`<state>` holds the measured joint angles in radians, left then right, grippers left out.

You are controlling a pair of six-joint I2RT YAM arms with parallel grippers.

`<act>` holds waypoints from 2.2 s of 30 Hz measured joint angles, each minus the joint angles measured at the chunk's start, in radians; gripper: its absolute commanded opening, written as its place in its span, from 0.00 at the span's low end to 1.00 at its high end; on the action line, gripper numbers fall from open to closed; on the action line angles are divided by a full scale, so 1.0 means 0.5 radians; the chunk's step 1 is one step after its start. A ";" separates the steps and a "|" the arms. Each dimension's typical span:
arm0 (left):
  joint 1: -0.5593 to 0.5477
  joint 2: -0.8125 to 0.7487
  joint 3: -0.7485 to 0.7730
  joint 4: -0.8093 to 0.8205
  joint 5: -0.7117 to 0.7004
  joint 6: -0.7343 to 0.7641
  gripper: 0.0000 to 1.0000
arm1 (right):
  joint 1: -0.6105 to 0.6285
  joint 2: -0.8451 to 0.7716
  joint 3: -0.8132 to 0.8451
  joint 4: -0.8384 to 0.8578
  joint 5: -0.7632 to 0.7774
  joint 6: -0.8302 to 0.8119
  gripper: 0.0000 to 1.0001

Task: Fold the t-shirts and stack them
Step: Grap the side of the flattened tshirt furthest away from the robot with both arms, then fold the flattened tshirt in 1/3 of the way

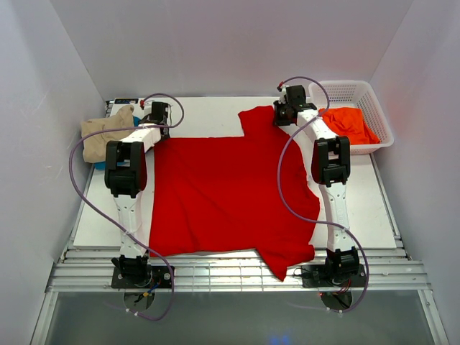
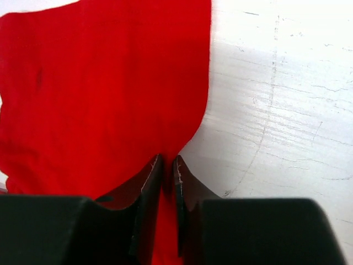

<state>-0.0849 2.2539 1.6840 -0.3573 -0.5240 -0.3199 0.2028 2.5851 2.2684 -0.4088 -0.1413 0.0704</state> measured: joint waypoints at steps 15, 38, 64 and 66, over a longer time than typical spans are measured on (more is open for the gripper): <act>0.021 0.101 0.106 0.101 0.146 -0.028 0.32 | 0.001 -0.047 -0.093 0.042 0.000 -0.012 0.13; 0.035 -0.541 -0.727 0.472 0.375 -0.127 0.00 | 0.047 -0.918 -0.799 0.140 0.146 -0.097 0.08; 0.035 -1.125 -1.386 0.377 0.484 -0.349 0.00 | 0.439 -2.165 -2.279 0.027 0.557 0.001 0.08; 0.035 -1.131 -1.386 0.341 0.442 -0.366 0.00 | 0.461 -2.198 -2.306 0.021 0.597 0.016 0.08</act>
<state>-0.0673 1.6886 0.9909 -0.1867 -0.3031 -0.5030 0.4332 1.4860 1.1156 -0.3985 0.1570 0.0784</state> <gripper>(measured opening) 0.009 0.081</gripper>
